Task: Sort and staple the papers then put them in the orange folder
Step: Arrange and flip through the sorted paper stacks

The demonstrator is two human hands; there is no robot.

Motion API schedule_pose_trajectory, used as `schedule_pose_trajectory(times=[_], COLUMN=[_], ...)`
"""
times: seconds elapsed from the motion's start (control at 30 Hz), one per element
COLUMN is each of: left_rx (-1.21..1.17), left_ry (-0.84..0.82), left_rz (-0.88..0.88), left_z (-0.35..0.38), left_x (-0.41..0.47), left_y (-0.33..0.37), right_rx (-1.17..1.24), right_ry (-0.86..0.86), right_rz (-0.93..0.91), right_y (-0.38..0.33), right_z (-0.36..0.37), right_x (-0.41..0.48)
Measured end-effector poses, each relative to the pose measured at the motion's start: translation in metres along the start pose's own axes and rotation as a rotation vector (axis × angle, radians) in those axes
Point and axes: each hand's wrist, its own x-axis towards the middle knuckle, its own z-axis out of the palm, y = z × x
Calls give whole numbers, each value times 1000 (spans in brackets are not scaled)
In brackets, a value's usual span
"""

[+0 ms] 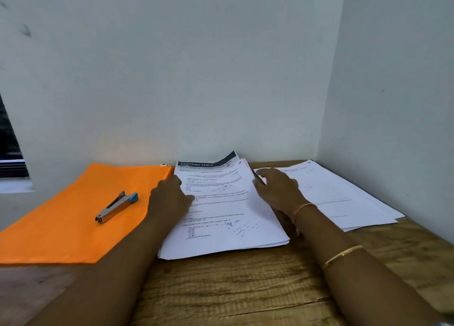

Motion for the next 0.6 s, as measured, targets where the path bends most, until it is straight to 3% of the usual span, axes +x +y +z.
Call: schedule_pose_trajectory(times=[0.2, 0.37, 0.6], left_rx=[-61, -203, -229], left_ry=[-51, 16, 93], left_rz=[-43, -88, -115], left_z=[-1, -1, -1], left_x=[7, 8, 11], left_y=[-9, -10, -8], right_rx=[-116, -159, -143], right_ry=[-124, -149, -160], right_rz=[-26, -34, -32], right_y=[-5, -5, -8], right_z=[9, 16, 16], right_x=[-6, -5, -7])
